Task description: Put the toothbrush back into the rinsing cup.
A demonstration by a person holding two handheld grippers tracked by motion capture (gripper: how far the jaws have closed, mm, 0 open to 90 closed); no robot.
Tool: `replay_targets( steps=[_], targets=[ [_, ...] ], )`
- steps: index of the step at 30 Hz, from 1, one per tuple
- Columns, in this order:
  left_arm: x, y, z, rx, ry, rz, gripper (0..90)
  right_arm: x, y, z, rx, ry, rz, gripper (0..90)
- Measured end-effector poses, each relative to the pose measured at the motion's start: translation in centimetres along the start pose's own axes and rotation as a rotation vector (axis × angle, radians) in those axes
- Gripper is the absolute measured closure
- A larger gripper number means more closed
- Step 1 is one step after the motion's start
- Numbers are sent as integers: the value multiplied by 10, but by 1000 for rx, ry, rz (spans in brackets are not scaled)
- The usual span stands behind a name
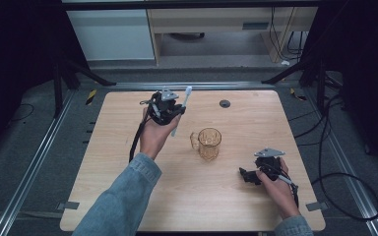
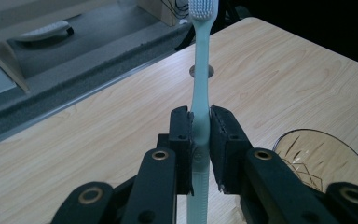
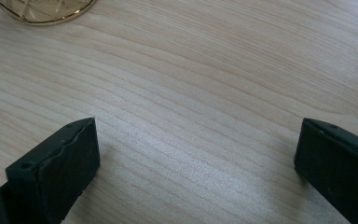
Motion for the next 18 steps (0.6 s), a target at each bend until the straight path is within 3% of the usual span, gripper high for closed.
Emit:
replay_targets(
  steps=[12,18],
  targets=[
    [11,-3,1,66,-157,-55,788,0,1,1,6,1,-7,6],
    [14,-4,5,68,-177,-51,788,0,1,1,9,1,-8,6]
  ],
)
Point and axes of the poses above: each handheld gripper's, and its own axes: x roughly backward along the jaws, z roughly out of its underside, y roughly to its left, the point moved 2 cm from there along -x, roughly forward along the jaws, and after that the axes turned 13 degrees about -z, right-handed, at the moved point
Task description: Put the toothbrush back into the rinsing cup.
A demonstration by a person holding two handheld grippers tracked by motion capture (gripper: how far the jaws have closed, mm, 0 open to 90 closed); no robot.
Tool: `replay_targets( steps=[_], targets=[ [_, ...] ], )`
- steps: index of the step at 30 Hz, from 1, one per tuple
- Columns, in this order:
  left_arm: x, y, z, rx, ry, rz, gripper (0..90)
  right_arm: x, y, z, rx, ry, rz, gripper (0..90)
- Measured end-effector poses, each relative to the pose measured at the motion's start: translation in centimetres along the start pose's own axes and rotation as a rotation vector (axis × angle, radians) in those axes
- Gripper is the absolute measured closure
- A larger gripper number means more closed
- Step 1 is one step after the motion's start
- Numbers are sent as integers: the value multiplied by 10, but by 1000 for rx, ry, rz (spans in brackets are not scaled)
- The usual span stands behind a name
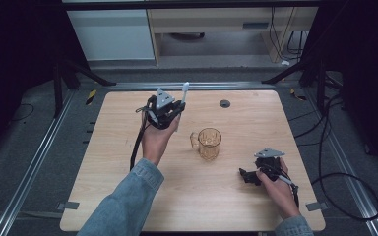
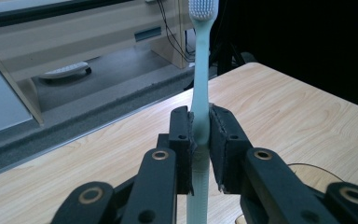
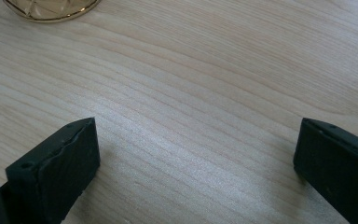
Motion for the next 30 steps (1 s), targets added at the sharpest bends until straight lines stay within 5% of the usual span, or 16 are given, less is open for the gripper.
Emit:
replay_targets(
  steps=[6,13,30],
  targets=[
    [5,-4,4,-13,-60,-17,788,1,0,0,8,4,-7,6],
    [10,-8,14,40,-112,-9,788,1,1,1,10,2,-11,7],
    [21,-19,23,67,-213,-1,788,0,2,1,26,5,-22,7]
  ],
)
Point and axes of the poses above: each handheld gripper's, and its own axes: x roughly backward along the jaws, z roughly out of its underside, y roughly to its left, the point moved 2 cm from there along -x, roughly forward along the jaws, and after that the axes turned 13 degrees about -z, right-handed, at the moved point
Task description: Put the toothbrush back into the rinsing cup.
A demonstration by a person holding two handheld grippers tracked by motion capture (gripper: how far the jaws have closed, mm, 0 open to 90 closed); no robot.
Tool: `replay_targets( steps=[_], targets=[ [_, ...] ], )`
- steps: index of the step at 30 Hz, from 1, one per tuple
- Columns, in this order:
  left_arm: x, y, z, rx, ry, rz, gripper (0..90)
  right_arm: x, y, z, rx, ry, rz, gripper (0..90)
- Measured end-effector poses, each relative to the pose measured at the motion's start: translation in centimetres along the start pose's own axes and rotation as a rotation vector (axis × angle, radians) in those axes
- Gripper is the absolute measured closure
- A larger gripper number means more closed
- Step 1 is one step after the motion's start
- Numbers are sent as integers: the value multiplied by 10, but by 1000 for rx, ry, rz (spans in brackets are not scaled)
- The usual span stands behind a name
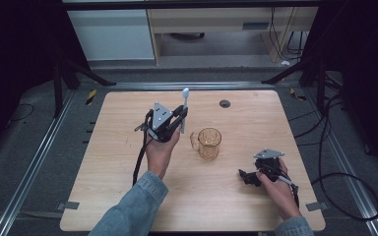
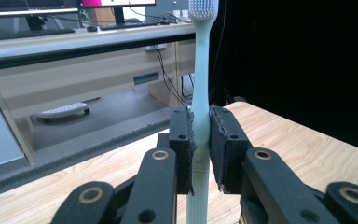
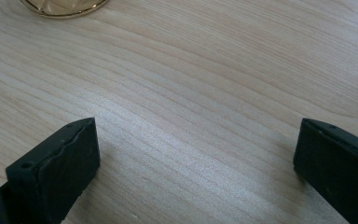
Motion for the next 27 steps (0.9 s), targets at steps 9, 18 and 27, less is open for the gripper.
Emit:
replay_targets(
  steps=[9,18,27],
  targets=[
    [3,-1,1,23,-36,-4,788,0,0,0,11,0,-6,7],
    [7,-3,-2,38,-78,-2,788,0,2,0,21,4,-18,7],
    [8,-8,-1,33,-105,15,788,1,3,1,14,4,-19,7]
  ],
)
Point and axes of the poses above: each handheld gripper's, and its own axes: x roughly backward along the jaws, z roughly out of its underside, y roughly to its left, the point moved 2 cm from there along -x, roughly forward along the jaws, and after that the axes turned 13 degrees about -z, right-handed, at the moved point
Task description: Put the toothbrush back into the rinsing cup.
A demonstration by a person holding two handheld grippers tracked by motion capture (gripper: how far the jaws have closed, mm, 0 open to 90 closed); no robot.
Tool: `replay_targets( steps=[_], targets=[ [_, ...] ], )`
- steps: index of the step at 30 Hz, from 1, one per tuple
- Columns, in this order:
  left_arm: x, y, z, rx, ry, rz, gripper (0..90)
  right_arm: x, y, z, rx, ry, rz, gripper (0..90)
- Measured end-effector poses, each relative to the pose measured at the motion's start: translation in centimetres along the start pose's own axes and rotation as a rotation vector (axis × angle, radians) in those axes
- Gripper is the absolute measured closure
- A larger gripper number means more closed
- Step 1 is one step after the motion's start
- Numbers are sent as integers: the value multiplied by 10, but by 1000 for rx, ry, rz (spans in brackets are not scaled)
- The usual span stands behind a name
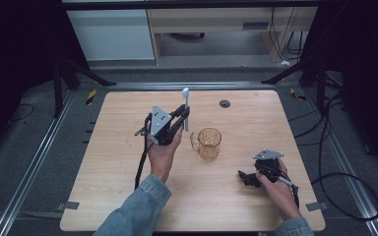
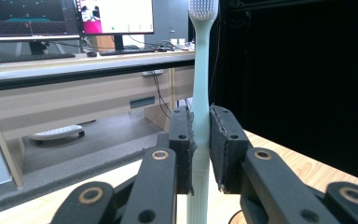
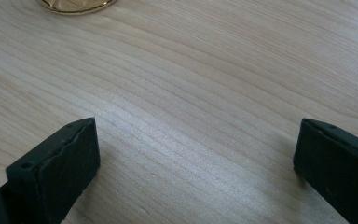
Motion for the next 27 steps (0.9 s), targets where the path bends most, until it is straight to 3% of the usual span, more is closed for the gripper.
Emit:
replay_targets(
  steps=[27],
  targets=[
    [-15,-17,17,20,2,44,788,0,1,1,12,1,-10,7]
  ],
)
Point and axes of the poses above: each handheld gripper's, and its own axes: x roughly backward along the jaws, z roughly out of its underside, y roughly to its left, the point moved 2 cm from there along -x, roughly forward along the jaws, and after that the axes turned 13 degrees about -z, right-handed, at the moved point
